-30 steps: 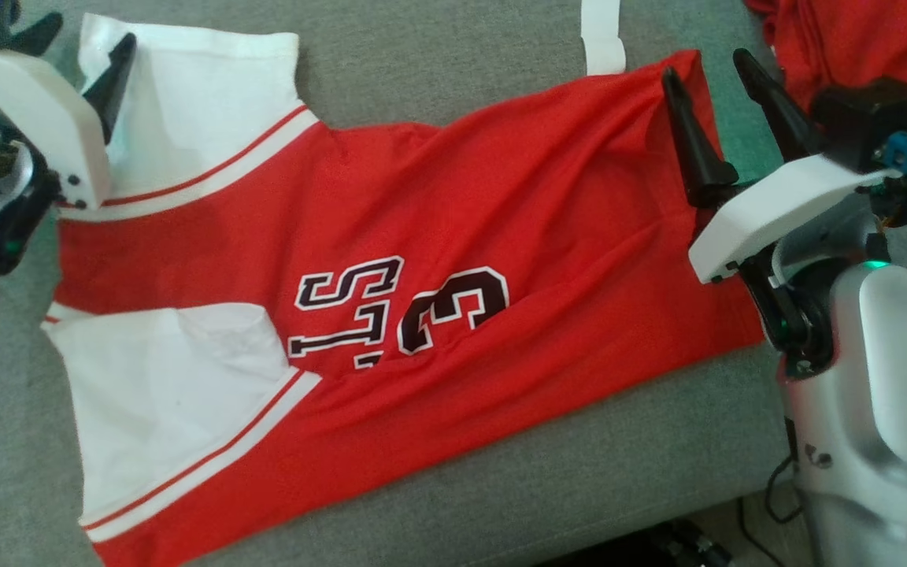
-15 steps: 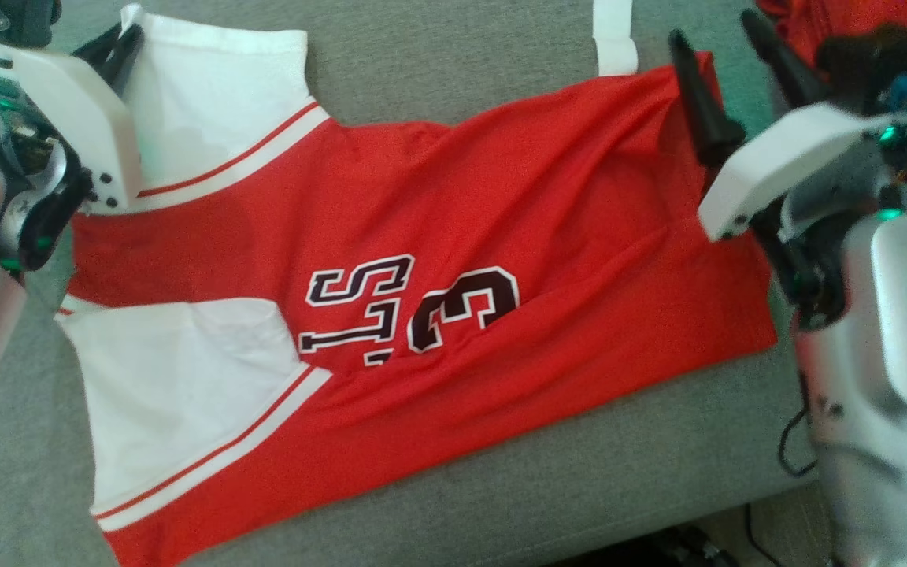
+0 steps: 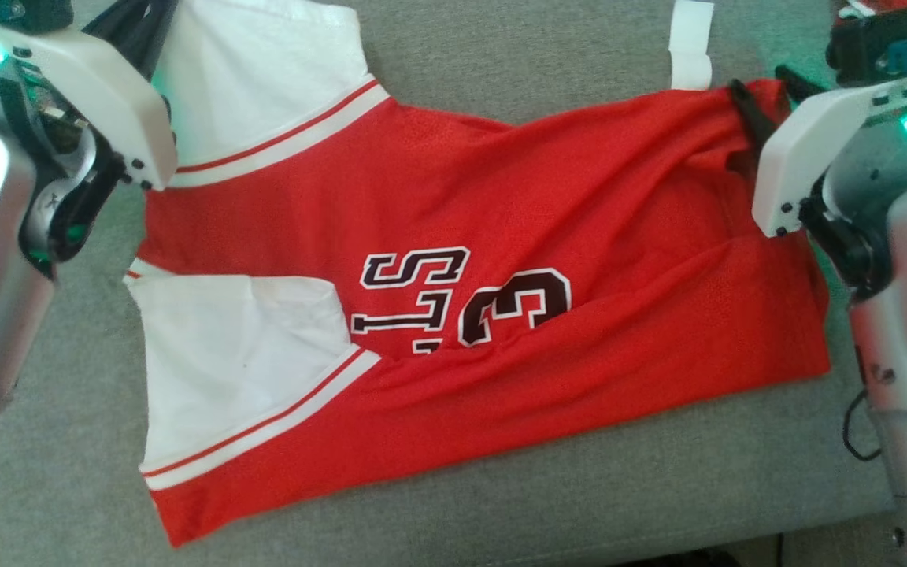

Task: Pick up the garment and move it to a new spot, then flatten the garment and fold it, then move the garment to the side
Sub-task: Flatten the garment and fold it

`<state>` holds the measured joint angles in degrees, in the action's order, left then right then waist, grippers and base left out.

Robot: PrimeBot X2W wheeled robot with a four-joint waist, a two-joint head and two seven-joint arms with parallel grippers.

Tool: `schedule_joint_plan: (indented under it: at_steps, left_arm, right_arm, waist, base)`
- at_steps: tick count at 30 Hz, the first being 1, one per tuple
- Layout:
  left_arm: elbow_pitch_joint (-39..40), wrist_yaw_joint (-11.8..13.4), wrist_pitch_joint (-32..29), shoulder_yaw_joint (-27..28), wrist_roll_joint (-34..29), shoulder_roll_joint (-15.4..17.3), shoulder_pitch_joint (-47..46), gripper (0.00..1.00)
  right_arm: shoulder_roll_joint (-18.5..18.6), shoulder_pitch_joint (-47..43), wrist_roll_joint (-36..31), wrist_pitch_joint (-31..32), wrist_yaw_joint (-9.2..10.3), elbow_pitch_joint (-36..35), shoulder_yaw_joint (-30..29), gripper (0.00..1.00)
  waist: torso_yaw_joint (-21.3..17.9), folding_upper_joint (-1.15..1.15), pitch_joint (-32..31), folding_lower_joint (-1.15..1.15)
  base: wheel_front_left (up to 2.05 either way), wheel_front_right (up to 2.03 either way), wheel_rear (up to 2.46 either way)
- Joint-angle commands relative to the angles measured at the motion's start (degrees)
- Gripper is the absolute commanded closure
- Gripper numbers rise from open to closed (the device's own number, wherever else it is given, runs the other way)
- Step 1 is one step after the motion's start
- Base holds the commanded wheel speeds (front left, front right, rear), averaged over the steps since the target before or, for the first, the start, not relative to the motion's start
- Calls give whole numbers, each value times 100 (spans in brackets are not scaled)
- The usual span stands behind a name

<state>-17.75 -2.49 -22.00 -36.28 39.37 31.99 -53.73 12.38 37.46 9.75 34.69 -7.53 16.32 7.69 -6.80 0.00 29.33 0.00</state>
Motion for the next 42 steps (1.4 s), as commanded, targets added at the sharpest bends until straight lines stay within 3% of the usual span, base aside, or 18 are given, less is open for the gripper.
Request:
schedule_joint_plan:
  at_steps: [1,2,4,5,20,27,34,40,41,42]
  left_arm:
    - [243,68,78,318,44,212,-182,100]
    - [285,80,91,322,56,205,-161,100]
    - [358,98,108,325,74,205,-122,100]
    - [386,103,116,329,84,213,-103,100]
    - [693,228,845,555,229,218,396,100]
    - [1467,432,1469,590,483,205,1759,100]
    - [2180,933,2264,526,682,24,3613,100]
    - [1986,948,2573,260,691,-245,4187,100]
    - [1910,938,2623,224,707,-314,4239,100]
    - [1831,942,2680,200,722,-384,4288,97]
  right_arm:
    - [118,-8,19,84,4,-88,29,58]
    - [130,-10,29,111,4,-44,6,67]
    - [155,-10,47,155,4,17,-17,94]
    - [166,-12,55,166,4,33,-29,100]
    - [192,-27,57,-922,4,-35,-178,100]
    - [306,-907,238,-1380,4,-117,-253,100]
    - [188,-1994,188,-1757,4,-401,-688,100]
    - [-15,-2367,60,-1951,4,-380,-891,100]
    - [-40,-2403,22,-2003,4,-353,-918,91]
    - [-77,-2440,-19,-2060,4,-325,-970,58]
  waist:
    - [58,0,9,0]
    - [78,0,12,0]
    - [112,0,14,0]
    - [123,0,12,0]
    - [370,0,-633,0]
    - [622,0,-1287,0]
    - [813,0,-1715,0]
    - [837,0,-1790,0]
    - [834,0,-1811,0]
    - [834,0,-1833,0]
  base:
    - [0,0,0]
    - [0,0,0]
    - [0,0,0]
    - [0,0,0]
    - [0,0,0]
    - [0,0,0]
    - [0,0,0]
    - [0,0,0]
    - [0,0,0]
    - [0,0,0]
